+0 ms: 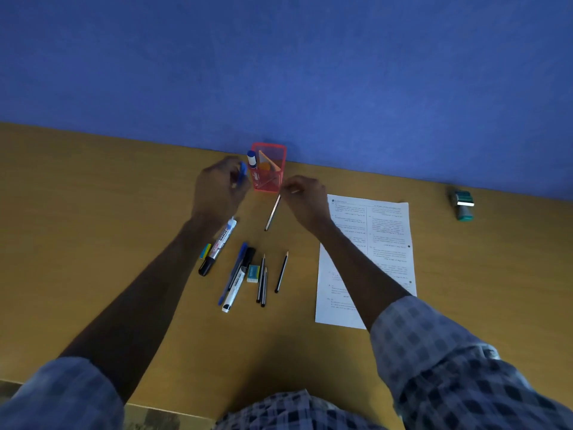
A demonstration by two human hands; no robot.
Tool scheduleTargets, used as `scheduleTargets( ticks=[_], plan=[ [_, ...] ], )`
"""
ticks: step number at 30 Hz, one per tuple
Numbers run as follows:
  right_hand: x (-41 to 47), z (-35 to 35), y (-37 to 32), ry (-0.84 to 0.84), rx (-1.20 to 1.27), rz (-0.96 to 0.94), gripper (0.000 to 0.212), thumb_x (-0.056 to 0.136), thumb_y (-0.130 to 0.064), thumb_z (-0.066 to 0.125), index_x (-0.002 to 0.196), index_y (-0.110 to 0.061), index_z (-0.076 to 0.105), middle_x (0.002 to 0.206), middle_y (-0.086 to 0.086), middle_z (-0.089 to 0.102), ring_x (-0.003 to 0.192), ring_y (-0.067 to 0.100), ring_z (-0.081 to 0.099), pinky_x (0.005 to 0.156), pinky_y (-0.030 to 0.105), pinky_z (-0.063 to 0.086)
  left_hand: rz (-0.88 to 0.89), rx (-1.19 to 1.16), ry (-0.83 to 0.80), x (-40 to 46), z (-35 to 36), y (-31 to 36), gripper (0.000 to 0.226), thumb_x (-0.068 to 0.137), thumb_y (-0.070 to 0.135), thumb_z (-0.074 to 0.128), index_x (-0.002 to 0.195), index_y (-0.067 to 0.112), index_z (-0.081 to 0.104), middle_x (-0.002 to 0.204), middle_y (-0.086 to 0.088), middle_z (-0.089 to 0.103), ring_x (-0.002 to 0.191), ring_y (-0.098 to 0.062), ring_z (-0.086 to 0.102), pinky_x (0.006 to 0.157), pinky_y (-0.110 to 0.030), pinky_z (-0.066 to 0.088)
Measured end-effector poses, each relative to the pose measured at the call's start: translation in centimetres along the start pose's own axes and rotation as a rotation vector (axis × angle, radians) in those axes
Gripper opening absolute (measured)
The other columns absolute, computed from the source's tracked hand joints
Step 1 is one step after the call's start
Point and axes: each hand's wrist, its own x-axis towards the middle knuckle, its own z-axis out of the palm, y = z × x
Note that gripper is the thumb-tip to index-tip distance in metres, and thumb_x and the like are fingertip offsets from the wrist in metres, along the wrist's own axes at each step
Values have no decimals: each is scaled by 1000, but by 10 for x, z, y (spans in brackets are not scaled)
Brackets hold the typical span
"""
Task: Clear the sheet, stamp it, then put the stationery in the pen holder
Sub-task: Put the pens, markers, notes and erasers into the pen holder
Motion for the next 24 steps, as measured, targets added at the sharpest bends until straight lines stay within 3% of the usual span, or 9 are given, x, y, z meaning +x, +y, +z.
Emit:
scheduleTargets(
  ticks=[5,10,14,17,19,24],
  plan=[
    [22,-25,-27,198,69,-86,11,83,-19,66,87,-15,75,83,-4,75,74,7,69,71,26,56,24,-162,215,39,-30,21,29,85,16,60,113,10,60,92,4,65,73,-15,66,70,-25,56],
    [42,-35,-37,291,-5,-167,8,85,-25,64,86,-23,71,83,-8,74,74,7,68,70,33,58,34,-298,391,70,-41,40,30,84,12,59,113,6,58,93,7,59,74,-2,62,67,-13,50],
    [51,-31,-40,359,-137,-186,9,89,-27,61,88,-24,70,85,-7,75,74,10,69,66,29,56,29,-354,347,82,-25,38,26,84,11,61,109,7,57,93,0,63,77,-5,66,70,-15,52],
    [55,-22,-38,354,-223,-210,9,90,-25,61,89,-23,69,86,-5,75,74,14,70,65,32,58,32,-323,269,83,-5,26,20,84,13,62,103,14,57,87,3,63,77,-10,70,72,-24,58],
    [58,-17,-36,340,-266,-217,9,91,-24,60,90,-22,69,86,-4,75,75,17,70,65,34,58,9,-292,224,83,5,18,21,84,13,63,104,9,59,84,3,66,76,-12,71,74,-27,59],
    [65,-9,-32,282,-334,-216,10,91,-24,59,90,-22,69,86,-2,75,75,21,71,66,34,58,-57,-130,142,82,24,2,20,84,16,65,101,7,59,84,-7,76,72,-13,72,61,-8,46]
  ],
)
